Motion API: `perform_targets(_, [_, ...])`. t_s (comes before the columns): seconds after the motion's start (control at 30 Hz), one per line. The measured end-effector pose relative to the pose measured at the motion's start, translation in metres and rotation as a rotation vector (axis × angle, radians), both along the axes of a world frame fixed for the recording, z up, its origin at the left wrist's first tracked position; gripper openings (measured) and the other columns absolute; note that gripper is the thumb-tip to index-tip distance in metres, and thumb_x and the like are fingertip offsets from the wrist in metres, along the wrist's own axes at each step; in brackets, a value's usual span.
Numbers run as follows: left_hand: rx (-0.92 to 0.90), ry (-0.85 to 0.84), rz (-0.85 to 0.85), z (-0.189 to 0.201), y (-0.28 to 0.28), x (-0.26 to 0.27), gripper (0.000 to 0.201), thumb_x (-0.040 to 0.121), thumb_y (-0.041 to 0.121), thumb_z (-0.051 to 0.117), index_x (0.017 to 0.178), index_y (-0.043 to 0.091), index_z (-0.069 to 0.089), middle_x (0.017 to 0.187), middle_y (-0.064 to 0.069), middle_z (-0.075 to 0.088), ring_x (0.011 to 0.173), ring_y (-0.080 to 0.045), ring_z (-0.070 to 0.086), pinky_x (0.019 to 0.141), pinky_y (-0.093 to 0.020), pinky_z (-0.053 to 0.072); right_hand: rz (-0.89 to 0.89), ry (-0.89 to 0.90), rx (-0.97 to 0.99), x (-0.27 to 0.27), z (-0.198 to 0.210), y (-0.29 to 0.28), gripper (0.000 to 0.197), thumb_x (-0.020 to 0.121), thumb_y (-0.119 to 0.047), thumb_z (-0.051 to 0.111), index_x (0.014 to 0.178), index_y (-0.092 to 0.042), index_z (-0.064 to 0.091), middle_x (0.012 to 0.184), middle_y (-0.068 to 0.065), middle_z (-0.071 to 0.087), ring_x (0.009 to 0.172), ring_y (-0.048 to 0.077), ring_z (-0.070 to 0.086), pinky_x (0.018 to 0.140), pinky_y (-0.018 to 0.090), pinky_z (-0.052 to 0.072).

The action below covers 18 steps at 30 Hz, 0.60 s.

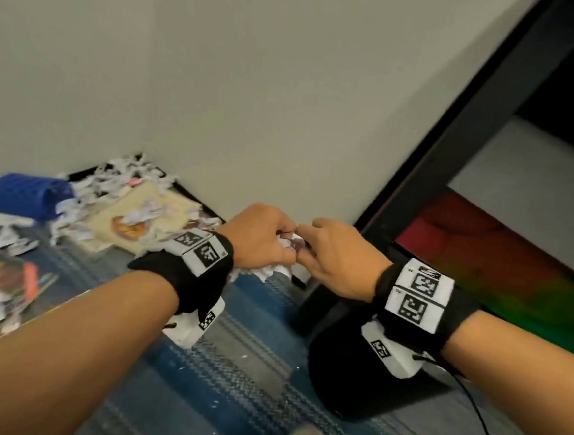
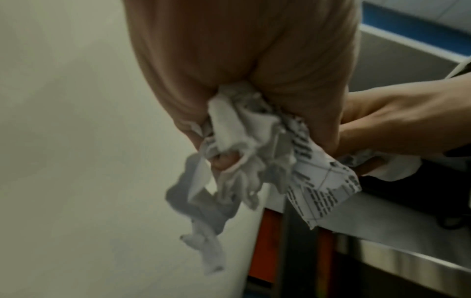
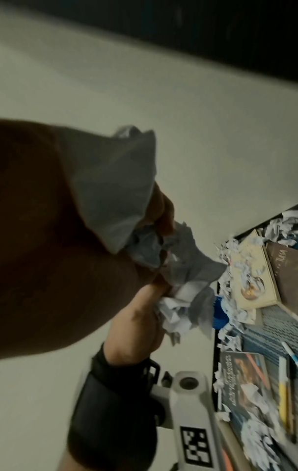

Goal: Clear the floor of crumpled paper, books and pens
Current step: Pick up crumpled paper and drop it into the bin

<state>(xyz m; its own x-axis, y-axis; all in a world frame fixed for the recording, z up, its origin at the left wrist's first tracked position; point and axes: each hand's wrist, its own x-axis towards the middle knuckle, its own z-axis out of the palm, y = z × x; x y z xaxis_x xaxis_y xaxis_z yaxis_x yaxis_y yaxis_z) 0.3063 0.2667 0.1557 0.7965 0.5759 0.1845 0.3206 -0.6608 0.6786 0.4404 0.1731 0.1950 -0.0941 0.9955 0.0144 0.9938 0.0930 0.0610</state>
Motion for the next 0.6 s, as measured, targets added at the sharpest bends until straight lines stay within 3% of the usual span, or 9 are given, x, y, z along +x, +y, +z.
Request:
perform_targets(0.1, [0.017,-0.054,-0.084,0.017,-0.029,0.037,0.033,0.074,0.032,0.070,0.067,0.001,0.059,0.061,-0.013,0.057,0.055,-0.014,0.041,0.048,-0.022,0.029,0.016,0.053,-0.029,0.035,0.030,-0.039,0.017,0.088,-0.034,0.043,0.078,-0.021,0.050,0.070,-0.003,0.044,0.059,0.016,0.042,0.059,0.027,0.029])
perform_targets(0.2, [0.078,-0.076,-0.138,0.031,-0.058,0.086,0.037,0.078,0.036,0.069,0.065,0.003,0.059,0.061,-0.012,0.059,0.053,-0.016,0.042,0.049,-0.024,0.031,-0.065,0.119,0.010,0.076,0.047,-0.074,0.022,0.078,-0.039,0.043,0.064,-0.022,0.045,0.062,-0.004,0.053,0.056,0.012,0.048,0.054,0.029,0.037])
perform_targets(0.3, [0.053,-0.098,-0.159,0.037,-0.090,0.142,0.040,0.080,0.035,0.067,0.058,0.006,0.052,0.054,-0.007,0.052,0.050,-0.015,0.041,0.048,-0.026,0.031,-0.216,0.262,0.078,0.128,0.048,-0.109,0.029,0.081,-0.034,0.054,0.061,-0.013,0.052,0.058,0.004,0.057,0.055,0.016,0.052,0.054,0.036,0.042])
perform_targets(0.4, [-0.033,-0.057,-0.128,0.029,-0.114,0.196,0.037,0.082,0.032,0.063,0.055,0.017,0.043,0.059,0.001,0.053,0.058,-0.017,0.051,0.053,-0.027,0.039,-0.386,0.364,0.119,0.179,0.032,-0.131,0.027,0.085,-0.031,0.057,0.066,-0.013,0.057,0.063,0.002,0.061,0.062,0.016,0.054,0.057,0.031,0.040])
perform_targets(0.47, [-0.068,0.075,-0.147,0.017,-0.126,0.228,0.024,0.089,0.031,0.054,0.068,0.020,0.048,0.079,-0.006,0.062,0.077,-0.027,0.060,0.064,-0.033,0.045,-0.564,0.425,0.075,0.209,0.010,-0.135,0.028,0.086,-0.034,0.056,0.067,-0.014,0.057,0.068,0.001,0.062,0.066,0.017,0.055,0.057,0.029,0.039])
perform_targets(0.5, [-0.066,0.162,-0.148,0.009,-0.130,0.241,0.017,0.091,0.029,0.050,0.082,0.015,0.052,0.094,-0.012,0.064,0.089,-0.031,0.061,0.071,-0.035,0.046,-0.643,0.471,-0.003,0.222,-0.002,-0.134,0.028,0.086,-0.034,0.055,0.066,-0.016,0.055,0.072,0.002,0.062,0.068,0.018,0.056,0.058,0.030,0.040])
perform_targets(0.57, [-0.098,0.286,-0.144,-0.002,-0.136,0.258,0.032,0.093,0.032,0.047,0.110,0.005,0.050,0.116,-0.018,0.060,0.106,-0.034,0.057,0.083,-0.034,0.045,-0.722,0.567,-0.156,0.238,-0.024,-0.128,0.024,0.088,-0.034,0.049,0.071,-0.019,0.054,0.086,0.007,0.061,0.080,0.022,0.057,0.062,0.030,0.040])
perform_targets(0.6, [-0.127,0.325,-0.167,-0.005,-0.140,0.262,0.043,0.091,0.037,0.048,0.119,0.005,0.048,0.122,-0.017,0.057,0.111,-0.032,0.055,0.090,-0.034,0.045,-0.731,0.595,-0.195,0.239,-0.030,-0.126,0.024,0.090,-0.036,0.044,0.081,-0.019,0.057,0.096,0.009,0.060,0.088,0.024,0.057,0.063,0.031,0.040])
